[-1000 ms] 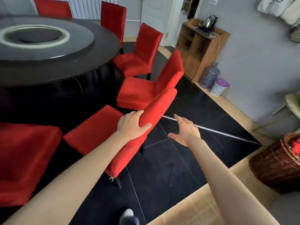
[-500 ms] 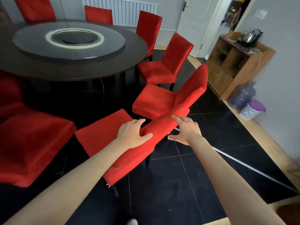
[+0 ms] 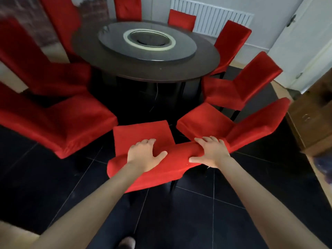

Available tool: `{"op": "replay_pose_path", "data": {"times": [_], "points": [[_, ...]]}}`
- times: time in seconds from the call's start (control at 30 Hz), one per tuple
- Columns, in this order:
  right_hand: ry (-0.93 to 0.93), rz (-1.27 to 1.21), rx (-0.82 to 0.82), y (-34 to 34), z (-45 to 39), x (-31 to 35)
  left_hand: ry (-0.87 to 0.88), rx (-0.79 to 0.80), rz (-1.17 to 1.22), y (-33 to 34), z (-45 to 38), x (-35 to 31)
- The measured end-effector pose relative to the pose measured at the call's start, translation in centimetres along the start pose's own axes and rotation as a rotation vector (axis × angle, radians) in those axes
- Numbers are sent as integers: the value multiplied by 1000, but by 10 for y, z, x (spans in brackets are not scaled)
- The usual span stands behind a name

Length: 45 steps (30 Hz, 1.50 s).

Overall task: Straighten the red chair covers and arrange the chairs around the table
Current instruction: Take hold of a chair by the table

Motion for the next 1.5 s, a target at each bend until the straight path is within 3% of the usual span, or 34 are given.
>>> {"op": "replay_pose_path", "data": {"times": [0.2,0.47,0.83,1.5], "points": [[-82,-23,-53,8,-10,-3,-117,-111,-116,4,15,8],[-44,39,-117,12,1,2,-75,-107,-75,1,20,7],[95,55,-146,27,43,10,148,-167,-83,-4,33,7],[92,4,-77,24,14,20,145,-199,-114,-12,6,23]]}}
Point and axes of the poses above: each hand's wrist, its own z-axis away from the middle knuckle, its own y-axis out of the palm, x = y × z, the point moved 7 cm from there along -z, towards the middle knuckle, and after that the axes turned 6 degrees about z, right-handed, at the moved point
